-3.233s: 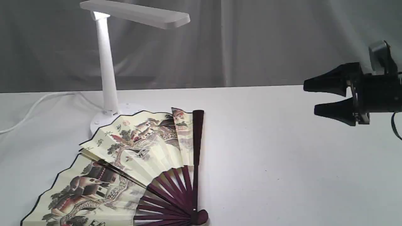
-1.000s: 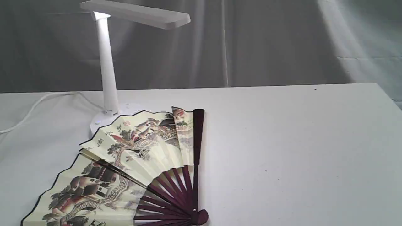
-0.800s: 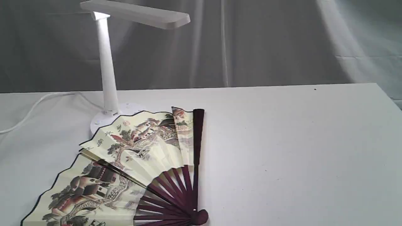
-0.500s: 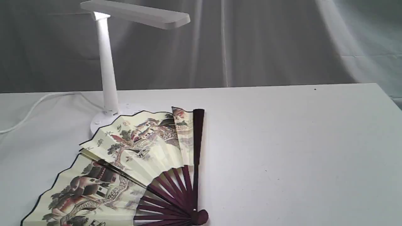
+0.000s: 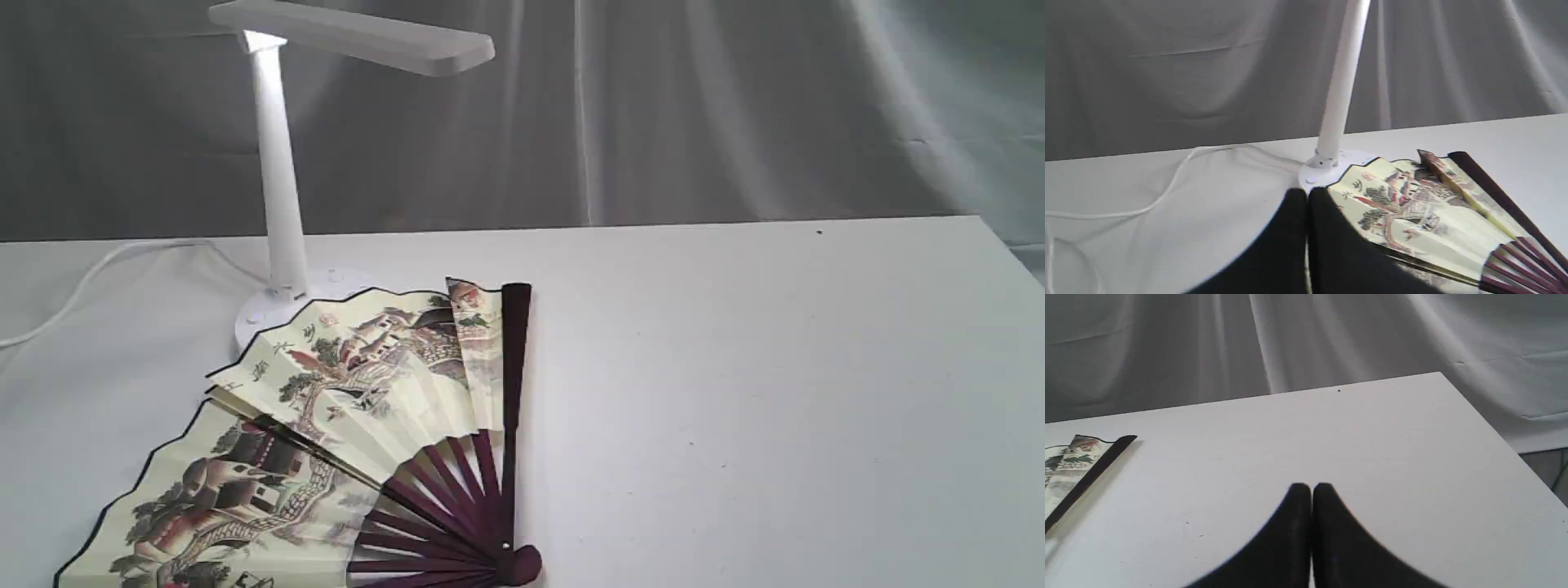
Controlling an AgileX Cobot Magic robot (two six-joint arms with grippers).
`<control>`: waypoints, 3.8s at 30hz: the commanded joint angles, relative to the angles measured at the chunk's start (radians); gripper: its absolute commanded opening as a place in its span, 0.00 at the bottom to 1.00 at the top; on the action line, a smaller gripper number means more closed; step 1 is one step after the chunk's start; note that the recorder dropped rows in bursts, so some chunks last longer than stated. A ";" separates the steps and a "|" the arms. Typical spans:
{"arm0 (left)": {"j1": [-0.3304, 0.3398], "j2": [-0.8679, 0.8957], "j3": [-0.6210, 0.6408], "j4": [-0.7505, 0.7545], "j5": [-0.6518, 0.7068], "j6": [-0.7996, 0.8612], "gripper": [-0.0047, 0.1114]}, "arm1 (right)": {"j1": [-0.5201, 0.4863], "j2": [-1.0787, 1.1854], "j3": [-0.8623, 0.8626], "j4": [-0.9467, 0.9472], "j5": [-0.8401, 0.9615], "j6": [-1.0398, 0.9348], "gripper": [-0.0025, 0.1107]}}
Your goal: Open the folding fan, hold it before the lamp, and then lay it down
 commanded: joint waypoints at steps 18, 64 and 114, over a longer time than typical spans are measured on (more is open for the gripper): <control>-0.005 -0.005 0.186 -0.007 -0.046 -0.181 0.04 | 0.003 0.006 0.004 0.012 0.001 0.006 0.02; 0.076 -0.296 0.186 0.515 0.131 -0.686 0.04 | 0.003 -0.012 0.004 0.012 -0.001 0.006 0.02; 0.076 -0.296 0.186 0.515 0.129 -0.680 0.04 | 0.003 -0.014 0.004 -0.333 0.131 -0.021 0.02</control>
